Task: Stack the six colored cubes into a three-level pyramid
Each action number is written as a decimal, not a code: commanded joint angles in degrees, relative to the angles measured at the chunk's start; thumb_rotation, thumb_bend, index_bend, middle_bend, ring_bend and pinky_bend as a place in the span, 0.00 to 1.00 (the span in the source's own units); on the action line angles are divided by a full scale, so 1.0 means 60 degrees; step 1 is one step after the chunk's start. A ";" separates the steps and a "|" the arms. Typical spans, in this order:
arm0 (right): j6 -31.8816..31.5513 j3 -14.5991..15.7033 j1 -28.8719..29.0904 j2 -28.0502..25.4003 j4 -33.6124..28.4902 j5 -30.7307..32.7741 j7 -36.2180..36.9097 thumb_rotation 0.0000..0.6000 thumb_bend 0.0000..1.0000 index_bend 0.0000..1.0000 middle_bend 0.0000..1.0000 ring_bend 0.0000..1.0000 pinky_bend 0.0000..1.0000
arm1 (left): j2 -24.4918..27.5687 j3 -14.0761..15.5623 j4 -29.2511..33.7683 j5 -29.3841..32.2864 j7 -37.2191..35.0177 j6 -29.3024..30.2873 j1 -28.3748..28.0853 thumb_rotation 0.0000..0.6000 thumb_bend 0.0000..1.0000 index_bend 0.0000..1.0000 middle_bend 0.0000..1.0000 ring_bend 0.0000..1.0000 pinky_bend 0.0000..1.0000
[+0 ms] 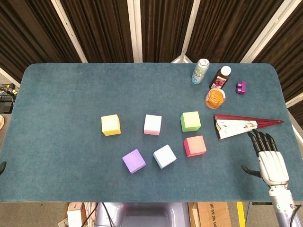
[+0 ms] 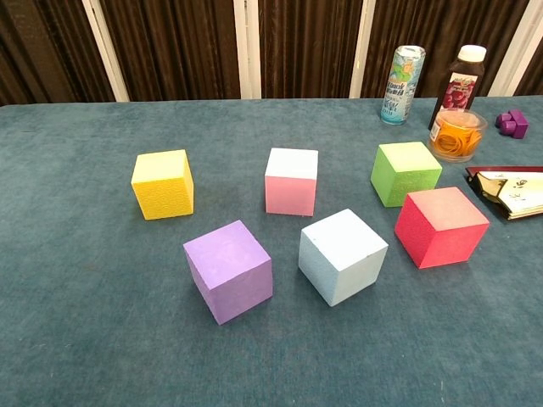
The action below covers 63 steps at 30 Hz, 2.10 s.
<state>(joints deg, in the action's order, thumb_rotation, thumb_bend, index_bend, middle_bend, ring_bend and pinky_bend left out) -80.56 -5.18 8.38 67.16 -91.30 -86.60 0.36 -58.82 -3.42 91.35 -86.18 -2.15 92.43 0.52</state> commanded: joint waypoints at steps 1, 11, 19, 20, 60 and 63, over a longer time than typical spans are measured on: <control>0.1214 -0.0453 0.0763 -0.0601 -0.0689 0.0626 -0.0120 1.00 0.13 0.00 0.02 0.00 0.00 | -0.0006 -0.0026 0.0019 0.0072 -0.0008 -0.0003 0.0013 1.00 0.38 0.03 0.00 0.00 0.00; 0.4151 -0.1819 0.2888 -0.0853 -0.2042 0.4453 -0.1382 1.00 0.13 0.03 0.02 0.00 0.00 | -0.0109 -0.0136 0.0037 0.0289 0.0204 -0.0068 -0.0024 1.00 0.38 0.03 0.00 0.00 0.00; 0.4778 -0.2069 0.4385 -0.0127 -0.1801 0.6737 -0.2716 1.00 0.13 0.03 0.02 0.00 0.00 | -0.0110 -0.0223 0.0048 0.0502 0.0221 -0.0163 -0.0050 1.00 0.38 0.03 0.00 0.00 0.00; 0.4760 -0.2065 0.4577 0.0028 -0.1707 0.6970 -0.2926 1.00 0.13 0.03 0.02 0.00 0.00 | -0.0100 -0.0228 0.0054 0.0520 0.0204 -0.0176 -0.0051 1.00 0.38 0.03 0.00 0.00 0.00; 0.5509 -0.1568 0.6732 0.2895 0.2079 0.8171 -0.3595 1.00 0.13 0.22 0.24 0.06 0.00 | -0.0172 -0.0401 0.0178 0.0933 0.0359 -0.0301 -0.0082 1.00 0.38 0.03 0.00 0.00 0.00; 0.5555 -0.1526 0.6775 0.2978 0.2231 0.8190 -0.3607 1.00 0.13 0.28 0.26 0.07 0.00 | -0.0189 -0.0408 0.0175 0.0953 0.0402 -0.0319 -0.0094 1.00 0.38 0.03 0.00 0.00 0.00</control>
<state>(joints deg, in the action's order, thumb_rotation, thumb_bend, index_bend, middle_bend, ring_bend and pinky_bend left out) -47.35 -14.45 48.90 84.81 -78.22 -37.52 -21.26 -59.94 -5.86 92.41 -80.49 0.24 90.54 -0.03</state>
